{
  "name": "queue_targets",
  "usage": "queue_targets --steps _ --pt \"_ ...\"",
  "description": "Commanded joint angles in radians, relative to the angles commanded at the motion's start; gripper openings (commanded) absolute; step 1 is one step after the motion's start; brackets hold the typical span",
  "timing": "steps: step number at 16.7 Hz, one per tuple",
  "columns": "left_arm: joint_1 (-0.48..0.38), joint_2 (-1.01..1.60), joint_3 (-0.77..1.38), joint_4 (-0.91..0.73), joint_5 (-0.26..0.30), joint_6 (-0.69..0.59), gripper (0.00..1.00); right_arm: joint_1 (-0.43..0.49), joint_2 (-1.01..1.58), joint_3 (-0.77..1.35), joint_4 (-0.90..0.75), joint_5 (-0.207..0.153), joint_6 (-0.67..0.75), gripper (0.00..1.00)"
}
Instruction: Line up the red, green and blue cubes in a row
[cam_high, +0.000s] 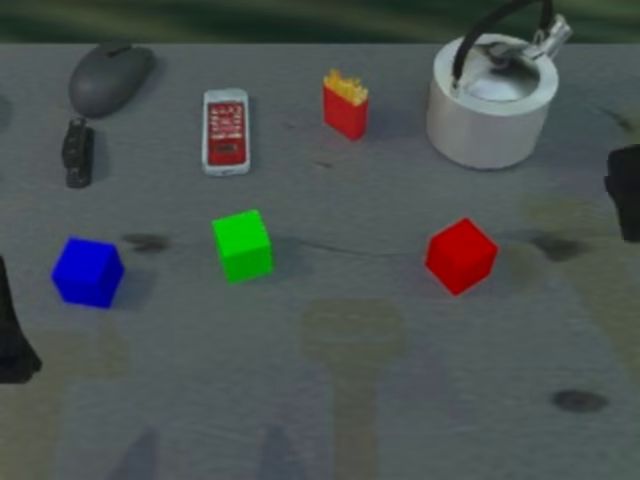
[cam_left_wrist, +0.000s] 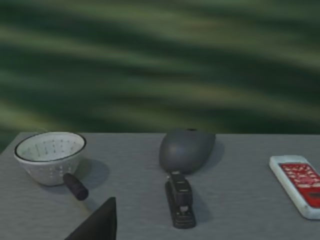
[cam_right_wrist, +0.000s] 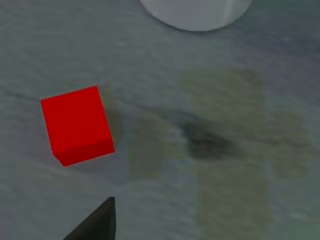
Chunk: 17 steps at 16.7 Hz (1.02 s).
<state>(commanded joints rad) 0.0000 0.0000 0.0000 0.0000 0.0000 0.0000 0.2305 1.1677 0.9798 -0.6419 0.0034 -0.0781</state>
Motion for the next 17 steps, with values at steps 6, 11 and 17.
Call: queue_targets --steps 6,11,17 --pt "0.000 0.000 0.000 0.000 0.000 0.000 1.00 0.118 0.601 0.483 -0.334 0.001 -0.041 1.00" --pt "0.000 0.000 0.000 0.000 0.000 0.000 1.00 0.188 0.947 0.792 -0.517 0.000 -0.064 1.00" --pt "0.000 0.000 0.000 0.000 0.000 0.000 1.00 0.215 1.069 0.911 -0.583 0.000 -0.072 1.00"
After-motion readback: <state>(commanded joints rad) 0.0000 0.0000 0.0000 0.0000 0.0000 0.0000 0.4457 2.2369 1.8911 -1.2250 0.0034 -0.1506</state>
